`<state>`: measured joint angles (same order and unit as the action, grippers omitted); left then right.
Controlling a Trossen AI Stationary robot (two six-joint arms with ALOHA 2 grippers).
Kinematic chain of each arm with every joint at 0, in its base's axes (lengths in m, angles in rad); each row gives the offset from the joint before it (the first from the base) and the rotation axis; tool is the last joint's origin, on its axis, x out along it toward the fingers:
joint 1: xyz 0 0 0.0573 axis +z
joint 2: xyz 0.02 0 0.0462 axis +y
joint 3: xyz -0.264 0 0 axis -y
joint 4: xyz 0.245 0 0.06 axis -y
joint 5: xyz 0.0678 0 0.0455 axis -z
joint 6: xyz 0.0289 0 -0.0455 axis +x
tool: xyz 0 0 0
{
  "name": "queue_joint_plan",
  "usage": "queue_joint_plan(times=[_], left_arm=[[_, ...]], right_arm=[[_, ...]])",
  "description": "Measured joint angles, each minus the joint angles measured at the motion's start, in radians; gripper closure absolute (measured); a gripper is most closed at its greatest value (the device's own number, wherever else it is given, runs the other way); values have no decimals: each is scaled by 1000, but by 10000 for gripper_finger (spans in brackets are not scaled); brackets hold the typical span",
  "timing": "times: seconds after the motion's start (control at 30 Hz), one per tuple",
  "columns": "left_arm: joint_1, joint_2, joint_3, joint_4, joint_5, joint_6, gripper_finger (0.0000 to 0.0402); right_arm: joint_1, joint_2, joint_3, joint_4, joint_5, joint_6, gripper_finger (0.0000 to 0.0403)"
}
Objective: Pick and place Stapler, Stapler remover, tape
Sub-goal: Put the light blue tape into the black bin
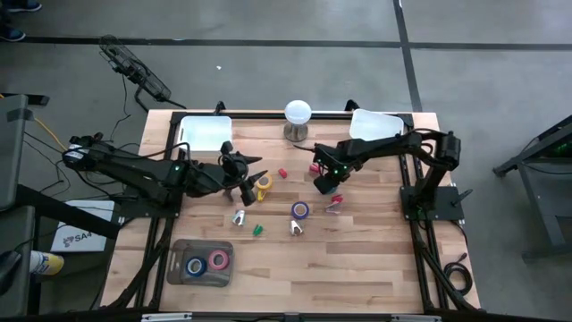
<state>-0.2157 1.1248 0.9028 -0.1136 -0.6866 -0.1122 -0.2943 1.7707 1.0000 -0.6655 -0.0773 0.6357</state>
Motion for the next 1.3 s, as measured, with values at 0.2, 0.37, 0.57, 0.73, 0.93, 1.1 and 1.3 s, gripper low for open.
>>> queue_joint_plan(times=[0.2,0.37,0.57,0.73,0.93,1.1,1.3], left_arm=[[0,0,0,0,37,-50,214],[0,0,0,0,103,-107,214],[0,0,0,33,191,-129,214],[0,0,0,120,237,-129,214],[0,0,0,224,270,-132,214],[0,8,0,338,314,-136,214],[0,8,0,368,319,-135,214]], right_arm=[[2,-57,-2,25,8,-5,372],[11,-148,-2,97,15,-15,372],[41,-288,-2,270,11,-86,372],[76,-387,0,433,18,-174,372],[128,-459,0,598,-1,-299,372],[174,-470,0,766,-12,-351,372],[211,-469,1,914,-23,-388,372]])
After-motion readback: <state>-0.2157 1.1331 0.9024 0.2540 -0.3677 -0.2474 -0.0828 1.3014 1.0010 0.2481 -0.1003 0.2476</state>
